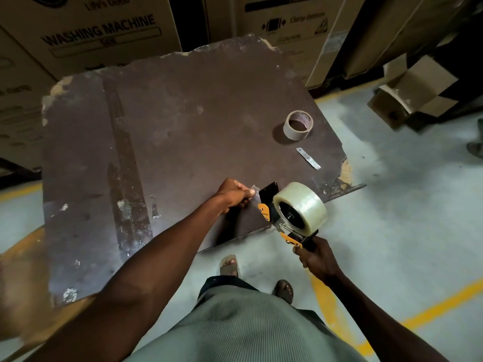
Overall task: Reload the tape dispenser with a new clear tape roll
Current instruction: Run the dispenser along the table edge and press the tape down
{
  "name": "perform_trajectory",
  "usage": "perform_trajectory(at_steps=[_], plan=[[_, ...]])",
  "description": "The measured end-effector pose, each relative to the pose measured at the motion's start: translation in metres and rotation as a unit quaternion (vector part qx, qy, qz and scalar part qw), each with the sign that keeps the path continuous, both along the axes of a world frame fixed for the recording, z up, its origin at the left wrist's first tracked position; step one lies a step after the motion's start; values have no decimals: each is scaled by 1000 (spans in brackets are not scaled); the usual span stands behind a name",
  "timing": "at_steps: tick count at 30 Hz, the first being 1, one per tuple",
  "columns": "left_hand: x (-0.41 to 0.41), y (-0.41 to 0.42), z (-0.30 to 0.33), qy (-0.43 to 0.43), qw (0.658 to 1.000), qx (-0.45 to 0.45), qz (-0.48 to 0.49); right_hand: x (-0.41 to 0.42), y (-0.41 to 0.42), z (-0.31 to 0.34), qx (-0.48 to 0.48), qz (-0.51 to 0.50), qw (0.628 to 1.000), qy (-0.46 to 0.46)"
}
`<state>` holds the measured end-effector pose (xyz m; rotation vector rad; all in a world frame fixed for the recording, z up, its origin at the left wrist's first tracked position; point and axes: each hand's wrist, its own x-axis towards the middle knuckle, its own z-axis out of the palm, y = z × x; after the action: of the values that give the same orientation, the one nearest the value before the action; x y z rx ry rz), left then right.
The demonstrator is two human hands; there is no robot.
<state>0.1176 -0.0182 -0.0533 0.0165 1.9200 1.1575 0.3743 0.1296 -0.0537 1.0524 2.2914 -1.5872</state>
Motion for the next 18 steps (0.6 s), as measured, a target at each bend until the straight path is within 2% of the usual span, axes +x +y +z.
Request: perform_trajectory(at_steps=[6, 12, 18], plan=[[6, 8, -4, 50, 996, -60, 44, 3, 9, -10, 61, 41, 997, -20], [13, 13, -5, 103, 989, -100, 46, 4, 19, -17, 60, 35, 997, -29], [32, 15, -2, 233, 960, -153, -34, 14, 22, -23, 34, 20, 999, -14]])
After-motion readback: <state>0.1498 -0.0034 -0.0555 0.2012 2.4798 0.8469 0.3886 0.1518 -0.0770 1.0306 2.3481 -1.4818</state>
